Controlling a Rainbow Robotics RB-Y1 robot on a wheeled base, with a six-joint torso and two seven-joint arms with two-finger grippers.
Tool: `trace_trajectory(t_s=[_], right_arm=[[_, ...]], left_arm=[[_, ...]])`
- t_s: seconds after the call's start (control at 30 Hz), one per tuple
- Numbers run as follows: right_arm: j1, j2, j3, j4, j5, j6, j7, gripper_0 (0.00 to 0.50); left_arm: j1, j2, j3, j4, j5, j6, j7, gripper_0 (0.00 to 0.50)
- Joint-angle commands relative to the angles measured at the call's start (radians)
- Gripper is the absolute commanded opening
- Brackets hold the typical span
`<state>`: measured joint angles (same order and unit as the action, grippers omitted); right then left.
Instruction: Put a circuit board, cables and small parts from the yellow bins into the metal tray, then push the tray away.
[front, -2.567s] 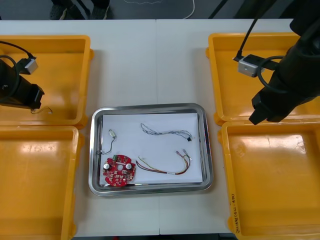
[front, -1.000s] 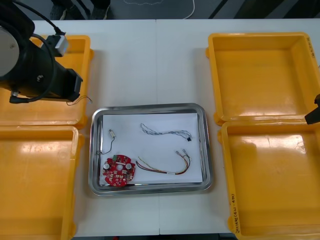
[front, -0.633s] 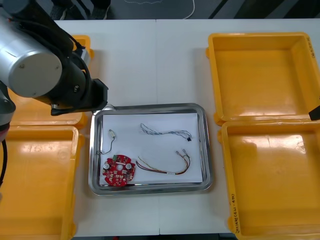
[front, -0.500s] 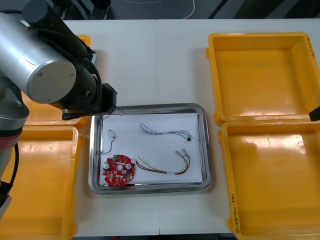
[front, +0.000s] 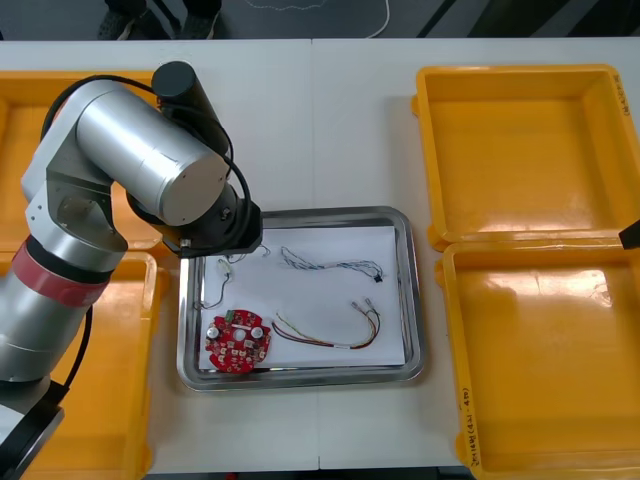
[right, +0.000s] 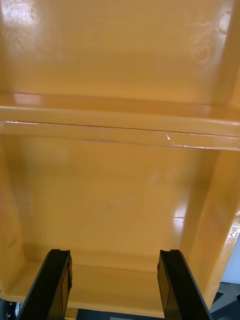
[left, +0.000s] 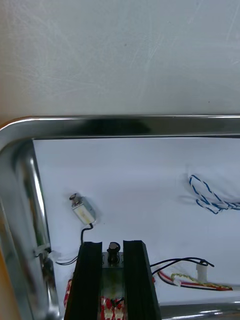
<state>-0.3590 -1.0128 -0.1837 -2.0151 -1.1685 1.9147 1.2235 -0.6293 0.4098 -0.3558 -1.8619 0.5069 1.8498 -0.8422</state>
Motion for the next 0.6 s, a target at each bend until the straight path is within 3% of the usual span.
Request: trace_trajectory(t_s=[0.03,0.6], right_arm=[[0.021,-0.046,-0.04,-0.004,-0.007,0.005,-0.032,0.5],[0.032,-0.046,-0.048,-0.005,-0.014,0.005,-0.033,0.5]], left_arm=[[-0.018,-0.029,-0.046,0.024,-0.028,-0.06,-0.023,0.0],[0.06,-0.043,-0.081,0.064,-0.09,-0.162,-0.074,0.0]])
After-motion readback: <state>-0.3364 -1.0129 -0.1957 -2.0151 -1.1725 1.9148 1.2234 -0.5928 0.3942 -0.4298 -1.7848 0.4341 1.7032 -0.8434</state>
